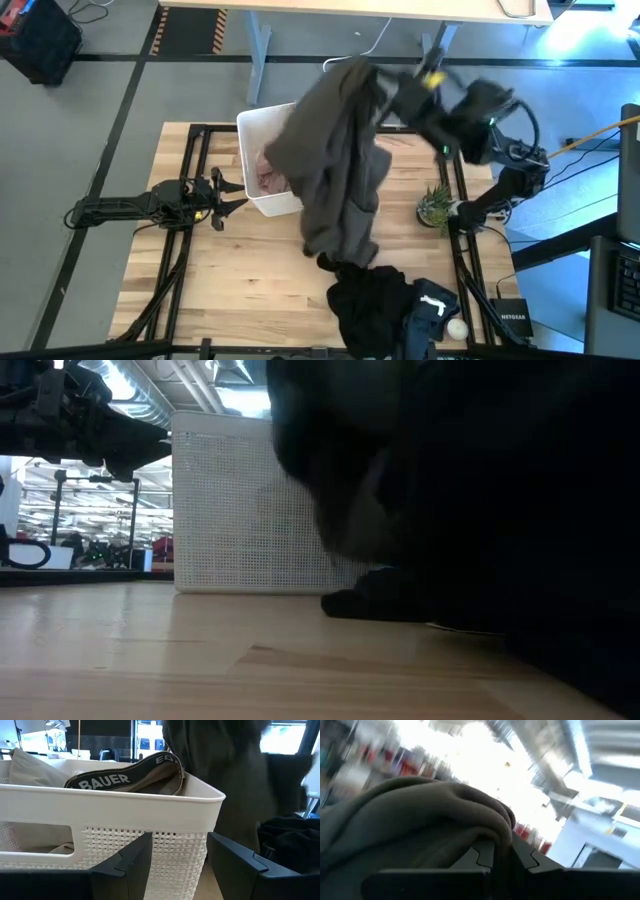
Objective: Sort clothes
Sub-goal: Put the black hoodie into the white laundry bin
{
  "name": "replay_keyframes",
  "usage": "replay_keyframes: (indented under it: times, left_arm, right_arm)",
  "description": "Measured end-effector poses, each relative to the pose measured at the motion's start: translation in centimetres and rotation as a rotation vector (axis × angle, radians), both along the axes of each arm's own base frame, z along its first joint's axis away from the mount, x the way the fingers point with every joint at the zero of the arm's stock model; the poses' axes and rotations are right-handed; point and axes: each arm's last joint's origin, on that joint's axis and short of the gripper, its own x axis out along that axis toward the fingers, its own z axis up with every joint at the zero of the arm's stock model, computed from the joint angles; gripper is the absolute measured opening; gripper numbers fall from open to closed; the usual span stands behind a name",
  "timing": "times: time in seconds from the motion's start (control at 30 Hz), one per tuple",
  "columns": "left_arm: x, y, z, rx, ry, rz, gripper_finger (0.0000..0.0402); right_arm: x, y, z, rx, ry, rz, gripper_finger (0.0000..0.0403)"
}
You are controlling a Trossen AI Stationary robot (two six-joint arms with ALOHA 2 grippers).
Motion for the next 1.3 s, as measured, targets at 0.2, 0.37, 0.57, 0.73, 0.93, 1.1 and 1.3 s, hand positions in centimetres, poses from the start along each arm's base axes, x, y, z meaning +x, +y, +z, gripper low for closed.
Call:
replay_keyframes:
  times: [0.2,0.37,0.57,0.73,0.93,1.1,1.3]
  left_arm:
    - [0.0,0.0,0.0,0.000,0.001,0.000,0.0184]
    - [0.0,0.0,0.0,0.000,0.000,0.000,0.0184]
    - [0.0,0.0,0.0,0.000,0.001,0.000,0.0184]
    - [0.0,0.0,0.0,0.000,0.001,0.000,0.0184]
    - [0.0,0.0,0.0,0.000,0.000,0.000,0.0184]
    - [0.0,0.0,0.0,0.000,0.001,0.000,0.0184]
    - [0.0,0.0,0.0,0.000,0.001,0.000,0.0184]
  right_arm:
    - [2.1,-5.0,-1.2,0.079,-0.043,-0.032,0.0024]
    - [6.3,-8.1,-6.9,0.263,0.179,-0.033,0.0039]
    - [10.6,-9.5,-13.4,0.446,0.396,-0.020,0.0107]
    - [11.4,-8.7,-15.2,0.432,0.524,-0.073,0.0176]
    - [8.1,-5.3,-11.4,0.318,0.613,-0.228,0.0240]
    - [4.0,-1.7,-8.4,0.335,0.667,-0.158,0.0260]
    - [0.1,1.1,-9.0,0.502,0.821,-0.087,0.0258]
